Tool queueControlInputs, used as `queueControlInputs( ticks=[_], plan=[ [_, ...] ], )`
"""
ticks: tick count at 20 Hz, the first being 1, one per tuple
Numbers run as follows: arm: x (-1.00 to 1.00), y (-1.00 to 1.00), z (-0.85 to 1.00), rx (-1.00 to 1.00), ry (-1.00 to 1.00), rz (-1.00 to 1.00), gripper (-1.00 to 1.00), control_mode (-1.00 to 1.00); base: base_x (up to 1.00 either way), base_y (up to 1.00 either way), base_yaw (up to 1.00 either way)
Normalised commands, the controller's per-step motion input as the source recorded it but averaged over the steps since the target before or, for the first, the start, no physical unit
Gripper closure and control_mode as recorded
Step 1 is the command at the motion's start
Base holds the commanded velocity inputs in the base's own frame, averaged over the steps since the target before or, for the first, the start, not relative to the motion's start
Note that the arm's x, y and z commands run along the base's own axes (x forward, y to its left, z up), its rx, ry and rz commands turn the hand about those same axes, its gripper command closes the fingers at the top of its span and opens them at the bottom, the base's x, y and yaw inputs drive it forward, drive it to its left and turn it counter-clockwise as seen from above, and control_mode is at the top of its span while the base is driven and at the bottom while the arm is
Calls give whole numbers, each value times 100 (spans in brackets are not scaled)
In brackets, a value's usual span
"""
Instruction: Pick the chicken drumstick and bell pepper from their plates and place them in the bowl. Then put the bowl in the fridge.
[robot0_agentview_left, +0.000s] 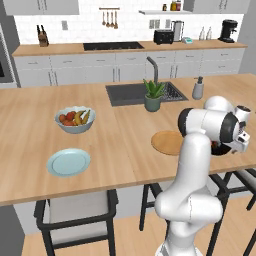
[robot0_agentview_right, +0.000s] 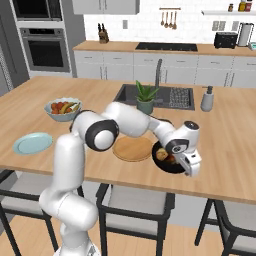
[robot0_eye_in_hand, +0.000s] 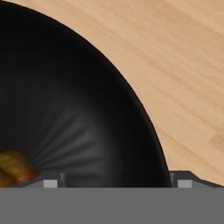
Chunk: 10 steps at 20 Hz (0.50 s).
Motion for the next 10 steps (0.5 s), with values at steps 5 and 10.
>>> queueControlInputs(
  ticks=[5,10],
  plan=[
    [42,27,-26,0,0,0,100,-100,0,0,0],
    [40,13,-33,0,0,0,100,-100,0,0,0]
  ],
)
